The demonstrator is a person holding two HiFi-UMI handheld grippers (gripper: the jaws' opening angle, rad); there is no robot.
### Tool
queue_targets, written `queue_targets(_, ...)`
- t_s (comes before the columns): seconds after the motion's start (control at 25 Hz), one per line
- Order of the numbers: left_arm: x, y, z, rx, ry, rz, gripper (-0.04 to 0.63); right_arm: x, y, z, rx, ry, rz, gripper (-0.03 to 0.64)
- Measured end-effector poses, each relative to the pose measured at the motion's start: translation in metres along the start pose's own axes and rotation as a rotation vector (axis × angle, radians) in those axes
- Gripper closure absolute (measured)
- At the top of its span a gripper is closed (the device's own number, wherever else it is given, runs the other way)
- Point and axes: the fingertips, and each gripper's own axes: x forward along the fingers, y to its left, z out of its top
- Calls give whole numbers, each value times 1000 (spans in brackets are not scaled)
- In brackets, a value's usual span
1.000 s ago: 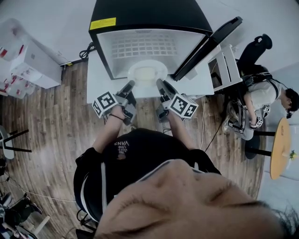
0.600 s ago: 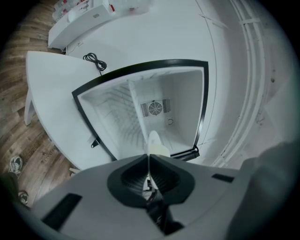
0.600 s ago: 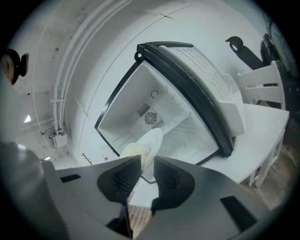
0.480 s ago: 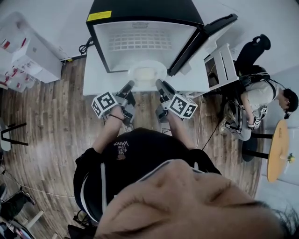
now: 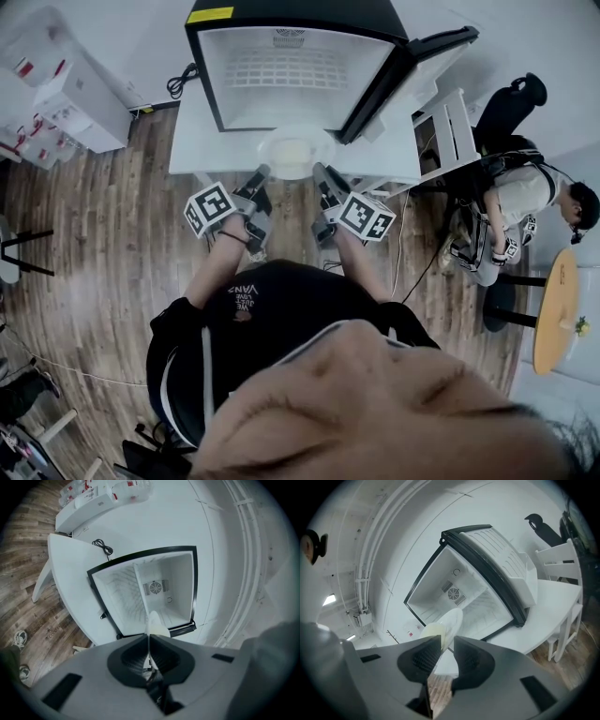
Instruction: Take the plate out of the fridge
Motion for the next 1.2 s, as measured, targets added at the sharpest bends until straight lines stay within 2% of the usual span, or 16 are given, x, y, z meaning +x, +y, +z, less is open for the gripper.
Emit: queue_targets(1.2, -47, 0, -52, -5, -26, 11, 569, -56, 9, -34, -7, 32, 18, 525)
